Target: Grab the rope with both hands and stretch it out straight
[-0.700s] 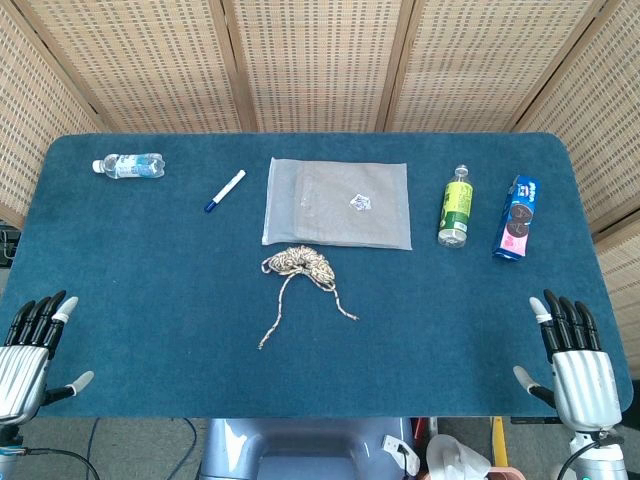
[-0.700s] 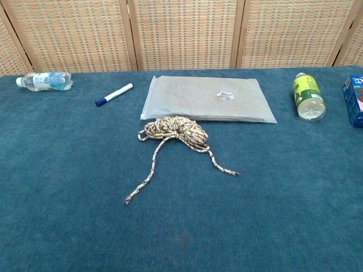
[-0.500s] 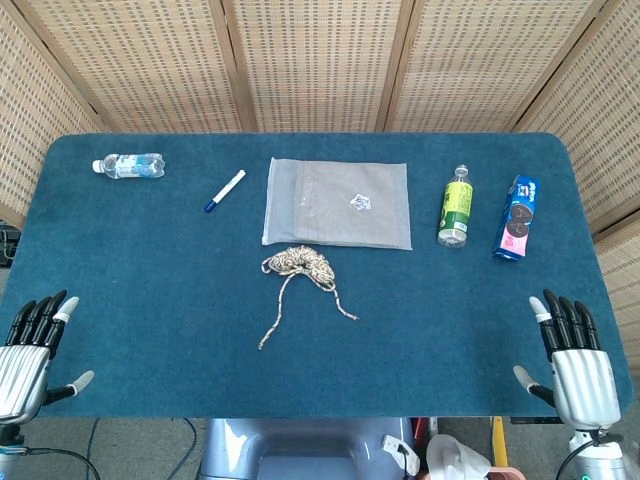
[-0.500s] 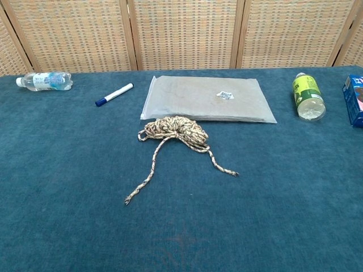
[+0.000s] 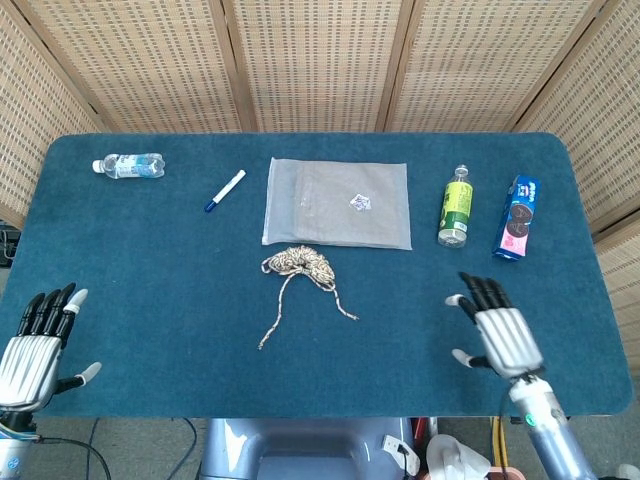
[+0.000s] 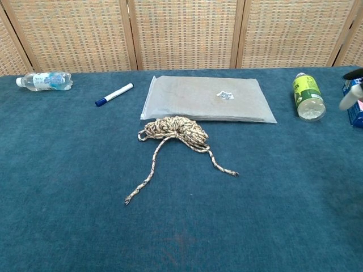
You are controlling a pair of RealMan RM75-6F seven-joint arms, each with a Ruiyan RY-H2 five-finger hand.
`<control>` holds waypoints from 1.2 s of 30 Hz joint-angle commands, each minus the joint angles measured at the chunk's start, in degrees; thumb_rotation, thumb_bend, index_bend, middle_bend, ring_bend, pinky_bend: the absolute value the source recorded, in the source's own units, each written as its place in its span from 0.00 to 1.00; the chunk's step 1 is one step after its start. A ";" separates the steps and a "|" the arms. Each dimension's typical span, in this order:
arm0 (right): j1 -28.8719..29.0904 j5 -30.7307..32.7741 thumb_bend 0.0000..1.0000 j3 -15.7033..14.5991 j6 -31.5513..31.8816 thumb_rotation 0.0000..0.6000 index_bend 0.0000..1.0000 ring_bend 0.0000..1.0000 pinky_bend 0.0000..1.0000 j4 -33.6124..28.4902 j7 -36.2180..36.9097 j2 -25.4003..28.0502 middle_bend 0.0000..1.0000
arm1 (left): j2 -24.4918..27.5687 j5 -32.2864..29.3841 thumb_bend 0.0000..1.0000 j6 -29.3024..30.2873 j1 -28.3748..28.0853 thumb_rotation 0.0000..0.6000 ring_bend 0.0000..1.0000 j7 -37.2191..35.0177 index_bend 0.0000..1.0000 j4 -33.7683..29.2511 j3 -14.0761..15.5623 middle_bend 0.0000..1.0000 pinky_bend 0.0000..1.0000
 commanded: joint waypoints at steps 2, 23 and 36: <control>10.29 14.56 0.00 4.54 -10.44 1.00 0.35 0.00 0.00 -3.02 -3.34 -2.88 0.00 | -0.42 -1.84 0.00 -1.82 -1.12 1.00 0.00 1.09 0.00 -0.47 -0.71 0.00 0.00; 30.41 43.11 0.08 5.29 -4.95 1.00 0.42 0.00 0.00 18.10 -20.40 -28.88 0.00 | -1.78 -7.78 0.00 -5.43 -3.46 1.00 0.00 3.70 0.00 -0.02 -1.98 0.00 0.00; 32.92 48.55 0.16 5.96 -2.39 1.00 0.44 0.00 0.00 22.37 -22.44 -35.28 0.00 | -2.30 -8.67 0.00 -5.56 -3.99 1.00 0.00 4.34 0.00 0.18 -1.83 0.00 0.00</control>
